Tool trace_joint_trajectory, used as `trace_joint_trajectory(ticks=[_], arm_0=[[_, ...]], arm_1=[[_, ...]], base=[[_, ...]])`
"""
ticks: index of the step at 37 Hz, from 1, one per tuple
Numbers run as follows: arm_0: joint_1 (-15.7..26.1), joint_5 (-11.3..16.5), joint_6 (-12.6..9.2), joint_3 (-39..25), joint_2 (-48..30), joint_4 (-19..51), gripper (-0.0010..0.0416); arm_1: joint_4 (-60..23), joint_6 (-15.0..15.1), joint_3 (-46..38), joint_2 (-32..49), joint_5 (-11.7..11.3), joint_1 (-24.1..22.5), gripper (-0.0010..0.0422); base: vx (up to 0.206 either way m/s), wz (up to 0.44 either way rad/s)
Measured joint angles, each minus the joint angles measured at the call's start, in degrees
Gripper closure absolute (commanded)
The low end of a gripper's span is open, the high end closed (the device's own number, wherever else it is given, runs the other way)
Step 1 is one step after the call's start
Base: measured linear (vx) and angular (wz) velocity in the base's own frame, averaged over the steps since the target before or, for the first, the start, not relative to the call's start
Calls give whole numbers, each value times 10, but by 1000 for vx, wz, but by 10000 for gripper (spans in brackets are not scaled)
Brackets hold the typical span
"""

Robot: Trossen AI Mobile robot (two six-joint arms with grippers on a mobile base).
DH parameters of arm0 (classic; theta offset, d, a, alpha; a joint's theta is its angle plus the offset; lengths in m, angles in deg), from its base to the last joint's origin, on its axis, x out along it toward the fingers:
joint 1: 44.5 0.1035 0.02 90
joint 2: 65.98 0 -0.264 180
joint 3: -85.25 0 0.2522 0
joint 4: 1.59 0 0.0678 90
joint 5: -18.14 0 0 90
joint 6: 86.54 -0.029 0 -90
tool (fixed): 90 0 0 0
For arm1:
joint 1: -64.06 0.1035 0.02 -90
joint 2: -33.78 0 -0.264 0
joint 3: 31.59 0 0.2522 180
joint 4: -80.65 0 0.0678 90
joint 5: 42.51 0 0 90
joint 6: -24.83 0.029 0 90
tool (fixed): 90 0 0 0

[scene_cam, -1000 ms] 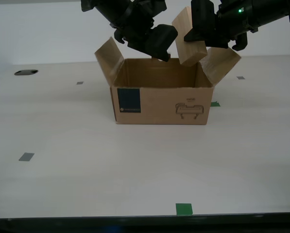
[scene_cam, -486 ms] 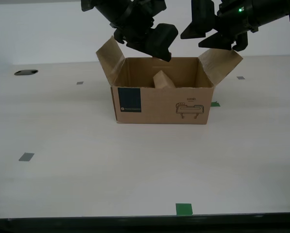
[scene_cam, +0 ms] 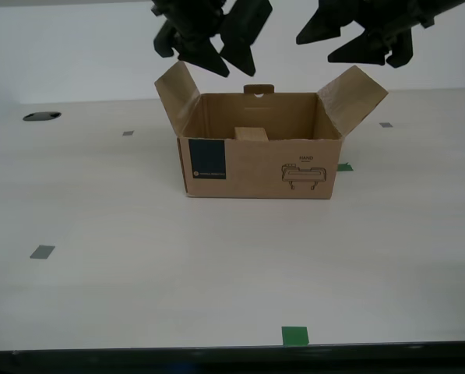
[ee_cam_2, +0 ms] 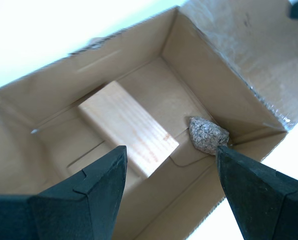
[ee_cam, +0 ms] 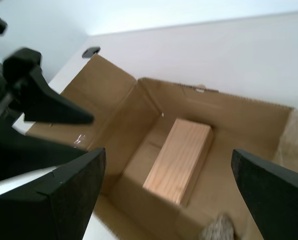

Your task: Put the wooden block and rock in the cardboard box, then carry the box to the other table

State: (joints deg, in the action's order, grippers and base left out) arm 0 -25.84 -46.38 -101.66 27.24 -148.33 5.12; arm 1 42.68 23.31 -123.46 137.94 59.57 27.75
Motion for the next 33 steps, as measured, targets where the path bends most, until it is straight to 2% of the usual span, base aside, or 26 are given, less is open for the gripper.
trace_joint_trajectory(ticks=[3, 7, 9, 12, 16, 19, 24, 33], arm_0=[[0, -1, 5, -35, 23, 99, 51], [1, -1, 19, -87, 40, 194, 44], [0, -3, 17, -118, 45, 246, 38], [0, -35, 4, -170, 48, 334, 29], [0, -93, 14, -236, 47, 441, 19], [-2, -117, 30, -275, 47, 492, 15], [-7, -119, 33, -325, 47, 552, 17], [-23, -120, 37, -374, 47, 581, 19]], arm_1=[[-43, -10, -22, -14, 0, 5, 174], [-84, -20, -50, -30, 0, 7, 174], [-101, -31, -62, -39, 0, 7, 174], [-131, -35, -84, -50, 0, 8, 174], [-194, -32, -122, -61, 0, 15, 174], [-233, -22, -154, -65, 0, 24, 174], [-289, 1, -196, -66, 0, 44, 174], [-334, 4, -226, -66, 0, 88, 174]], base=[[0, 0], [0, 0], [0, 0], [0, 0], [0, 0], [0, 0], [0, 0], [0, 0]])
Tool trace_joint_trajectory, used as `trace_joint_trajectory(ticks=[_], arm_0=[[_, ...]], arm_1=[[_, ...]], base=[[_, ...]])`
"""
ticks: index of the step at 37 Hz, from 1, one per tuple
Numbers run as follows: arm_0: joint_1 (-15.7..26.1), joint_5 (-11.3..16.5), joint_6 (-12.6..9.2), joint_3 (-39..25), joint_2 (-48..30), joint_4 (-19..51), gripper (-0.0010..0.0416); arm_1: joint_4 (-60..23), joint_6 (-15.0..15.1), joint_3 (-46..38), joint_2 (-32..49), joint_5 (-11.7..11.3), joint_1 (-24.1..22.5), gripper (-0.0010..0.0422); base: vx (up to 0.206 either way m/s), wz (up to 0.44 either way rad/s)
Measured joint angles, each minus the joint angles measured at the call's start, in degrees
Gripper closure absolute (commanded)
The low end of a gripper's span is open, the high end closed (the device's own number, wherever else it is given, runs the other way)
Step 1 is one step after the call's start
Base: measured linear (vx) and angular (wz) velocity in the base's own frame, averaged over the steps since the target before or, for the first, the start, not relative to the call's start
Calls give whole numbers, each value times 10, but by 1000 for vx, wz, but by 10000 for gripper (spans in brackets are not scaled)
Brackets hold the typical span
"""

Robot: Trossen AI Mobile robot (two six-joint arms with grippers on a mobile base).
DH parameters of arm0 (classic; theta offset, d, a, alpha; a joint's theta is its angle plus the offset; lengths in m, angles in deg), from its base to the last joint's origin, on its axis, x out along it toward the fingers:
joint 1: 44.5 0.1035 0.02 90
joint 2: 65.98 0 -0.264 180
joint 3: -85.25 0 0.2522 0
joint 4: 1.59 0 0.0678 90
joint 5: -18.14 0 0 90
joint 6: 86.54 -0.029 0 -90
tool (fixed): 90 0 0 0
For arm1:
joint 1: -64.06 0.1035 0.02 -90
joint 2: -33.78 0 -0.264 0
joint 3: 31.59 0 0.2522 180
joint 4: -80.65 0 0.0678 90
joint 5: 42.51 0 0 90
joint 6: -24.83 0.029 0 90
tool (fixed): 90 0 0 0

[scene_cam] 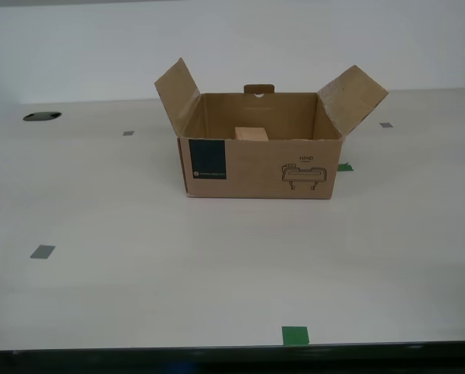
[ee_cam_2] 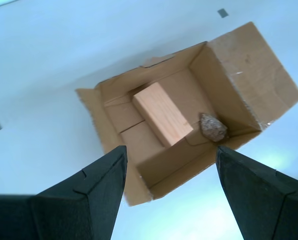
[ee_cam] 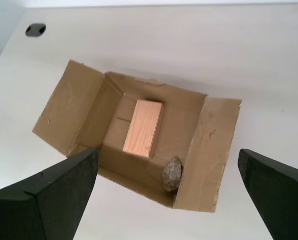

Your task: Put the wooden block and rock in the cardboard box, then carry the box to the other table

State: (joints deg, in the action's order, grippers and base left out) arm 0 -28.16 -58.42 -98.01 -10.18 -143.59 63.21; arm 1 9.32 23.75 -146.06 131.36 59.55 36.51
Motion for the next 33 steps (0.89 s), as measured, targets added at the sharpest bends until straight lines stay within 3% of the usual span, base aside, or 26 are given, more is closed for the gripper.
trace_joint_trajectory(ticks=[10, 17, 24, 33], arm_0=[[-99, 0, 6, 6, -1, -1, 19], [-164, -1, 16, 16, -10, 12, 19], [-171, 7, 31, 20, -9, 16, 19], [-172, 74, 39, 20, -28, 17, 19]], arm_1=[[-2, 0, 6, 5, 0, 53, 174], [-3, 0, 8, 20, 0, 67, 174], [-7, 0, 16, 25, 0, 69, 174], [-6, 9, 37, 25, 1, 71, 174]], base=[[0, 0], [0, 0], [0, 0], [0, 0]])
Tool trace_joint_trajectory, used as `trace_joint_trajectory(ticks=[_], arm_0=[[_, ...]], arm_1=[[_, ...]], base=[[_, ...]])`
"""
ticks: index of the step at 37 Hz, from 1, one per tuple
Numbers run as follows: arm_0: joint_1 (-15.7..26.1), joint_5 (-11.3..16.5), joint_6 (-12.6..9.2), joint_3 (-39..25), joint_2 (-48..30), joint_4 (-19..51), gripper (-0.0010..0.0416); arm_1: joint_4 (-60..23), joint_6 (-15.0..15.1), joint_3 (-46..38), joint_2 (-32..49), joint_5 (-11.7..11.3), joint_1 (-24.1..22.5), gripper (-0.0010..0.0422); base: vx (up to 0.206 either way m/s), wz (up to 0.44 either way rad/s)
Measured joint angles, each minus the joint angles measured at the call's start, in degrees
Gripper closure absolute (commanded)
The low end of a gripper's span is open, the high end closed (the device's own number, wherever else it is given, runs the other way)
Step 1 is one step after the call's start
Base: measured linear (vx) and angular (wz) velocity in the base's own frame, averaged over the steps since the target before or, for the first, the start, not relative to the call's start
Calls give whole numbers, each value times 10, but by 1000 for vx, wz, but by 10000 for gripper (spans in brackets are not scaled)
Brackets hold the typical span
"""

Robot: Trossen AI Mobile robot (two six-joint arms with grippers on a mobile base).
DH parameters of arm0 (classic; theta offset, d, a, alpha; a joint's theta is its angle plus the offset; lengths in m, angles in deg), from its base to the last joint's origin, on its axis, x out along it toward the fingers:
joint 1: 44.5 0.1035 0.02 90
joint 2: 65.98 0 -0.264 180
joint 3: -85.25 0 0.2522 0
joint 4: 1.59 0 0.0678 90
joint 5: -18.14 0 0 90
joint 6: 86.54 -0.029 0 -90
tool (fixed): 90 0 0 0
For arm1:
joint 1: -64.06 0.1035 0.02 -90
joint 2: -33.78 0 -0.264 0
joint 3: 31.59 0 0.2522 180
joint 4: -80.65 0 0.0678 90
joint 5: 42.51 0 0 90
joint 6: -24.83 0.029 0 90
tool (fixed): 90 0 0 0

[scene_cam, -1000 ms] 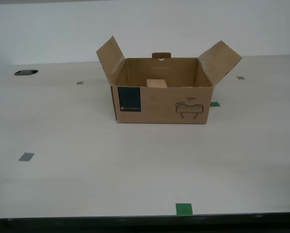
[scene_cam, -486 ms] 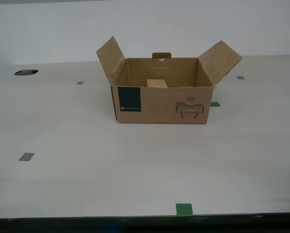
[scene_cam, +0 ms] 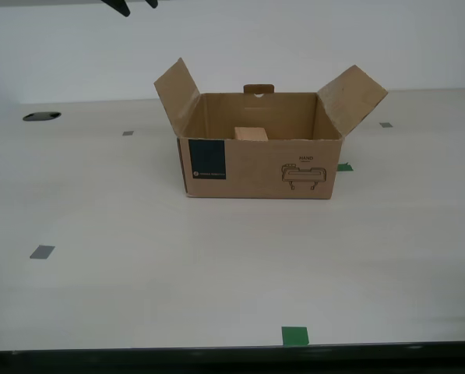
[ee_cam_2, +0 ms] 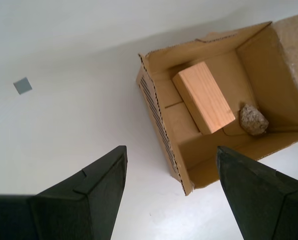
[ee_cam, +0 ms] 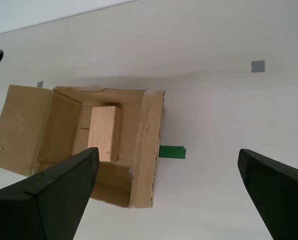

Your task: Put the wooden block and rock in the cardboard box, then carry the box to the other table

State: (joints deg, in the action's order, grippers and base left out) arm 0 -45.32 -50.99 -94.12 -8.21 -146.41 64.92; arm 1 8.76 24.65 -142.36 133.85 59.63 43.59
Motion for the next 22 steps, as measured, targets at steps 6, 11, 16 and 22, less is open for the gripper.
trace_joint_trajectory(ticks=[6, 11, 16, 22], arm_0=[[1, 3, 13, -1, -39, -1, 19], [1, 3, 27, -1, -79, -2, 19], [2, 3, 35, -1, -114, -2, 19], [3, 18, 42, -1, -152, -2, 19]], arm_1=[[6, -2, 17, 0, 20, 2, 174], [7, -3, 23, 10, 20, 2, 174], [19, -8, 40, 10, 20, 3, 174], [31, -28, 43, 16, 20, 4, 174]], base=[[0, 0], [0, 0], [0, 0], [0, 0]])
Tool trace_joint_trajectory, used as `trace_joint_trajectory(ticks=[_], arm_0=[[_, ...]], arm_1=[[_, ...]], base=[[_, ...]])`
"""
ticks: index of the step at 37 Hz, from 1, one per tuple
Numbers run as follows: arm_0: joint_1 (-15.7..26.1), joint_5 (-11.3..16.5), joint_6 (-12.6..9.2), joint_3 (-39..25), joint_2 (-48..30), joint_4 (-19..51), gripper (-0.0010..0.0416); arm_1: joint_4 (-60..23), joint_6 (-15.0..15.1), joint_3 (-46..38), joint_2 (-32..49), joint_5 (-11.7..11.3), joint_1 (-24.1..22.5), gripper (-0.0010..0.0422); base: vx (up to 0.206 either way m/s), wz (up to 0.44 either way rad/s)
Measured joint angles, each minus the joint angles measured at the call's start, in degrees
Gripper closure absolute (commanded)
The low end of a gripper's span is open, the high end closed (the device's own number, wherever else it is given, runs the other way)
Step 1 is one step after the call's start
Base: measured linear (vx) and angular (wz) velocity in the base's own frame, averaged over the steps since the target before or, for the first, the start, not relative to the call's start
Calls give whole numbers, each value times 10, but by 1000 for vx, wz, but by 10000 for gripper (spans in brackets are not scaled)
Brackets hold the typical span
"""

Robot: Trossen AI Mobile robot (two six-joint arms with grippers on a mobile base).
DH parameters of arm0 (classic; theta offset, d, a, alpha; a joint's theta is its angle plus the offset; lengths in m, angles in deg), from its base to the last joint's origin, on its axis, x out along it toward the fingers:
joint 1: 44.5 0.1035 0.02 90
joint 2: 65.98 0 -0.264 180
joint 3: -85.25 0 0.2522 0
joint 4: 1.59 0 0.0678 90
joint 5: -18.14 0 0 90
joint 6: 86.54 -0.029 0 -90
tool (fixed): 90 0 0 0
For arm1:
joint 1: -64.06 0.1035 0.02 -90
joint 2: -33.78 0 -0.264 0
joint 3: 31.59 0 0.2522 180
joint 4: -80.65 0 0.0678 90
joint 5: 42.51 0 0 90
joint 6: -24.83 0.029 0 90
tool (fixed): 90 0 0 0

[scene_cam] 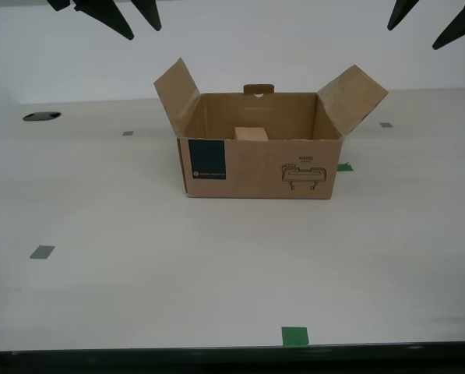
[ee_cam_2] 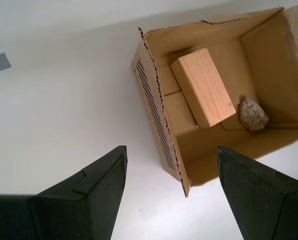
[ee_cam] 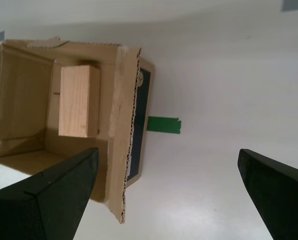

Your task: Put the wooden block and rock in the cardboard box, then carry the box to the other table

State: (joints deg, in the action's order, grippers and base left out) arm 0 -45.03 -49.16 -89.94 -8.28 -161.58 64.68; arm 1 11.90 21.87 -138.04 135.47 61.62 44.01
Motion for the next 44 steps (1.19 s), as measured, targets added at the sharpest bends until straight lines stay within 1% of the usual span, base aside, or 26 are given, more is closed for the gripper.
trace_joint_trajectory(ticks=[5, 8, 11, 16, 22, 27, 30, 37, 41, 44], arm_0=[[1, 46, 7, 0, -29, -2, 19], [5, 59, 9, 0, -40, -10, 19], [9, 61, 14, 0, -45, -15, 20], [16, 62, 15, 1, -43, -25, 31], [22, 63, 15, 1, -47, -25, 50], [33, 63, 15, 1, -58, -27, 58], [43, 63, 15, 1, -73, -33, 60], [70, 63, 17, 0, -119, -38, 60], [82, 64, 17, 1, -133, -54, 63], [89, 75, 17, 1, -142, -73, 65]], arm_1=[[5, -6, -2, 30, 2, 1, 174], [1, -6, -1, 50, 3, 1, 174], [-1, -6, -1, 68, 7, 1, 174], [8, -6, -2, 90, 31, 1, 174], [21, -7, -4, 106, 45, 0, 174], [38, -16, -2, 106, 46, 0, 174], [44, -29, -2, 106, 46, -1, 174], [49, -31, 0, 106, 46, -8, 174], [49, -31, 0, 106, 46, -11, 174], [51, -31, 1, 108, 46, -12, 174]], base=[[0, 0], [0, 0], [0, 0], [0, 0], [0, 0], [0, 0], [0, 0], [0, 0], [0, 0], [0, 0]])
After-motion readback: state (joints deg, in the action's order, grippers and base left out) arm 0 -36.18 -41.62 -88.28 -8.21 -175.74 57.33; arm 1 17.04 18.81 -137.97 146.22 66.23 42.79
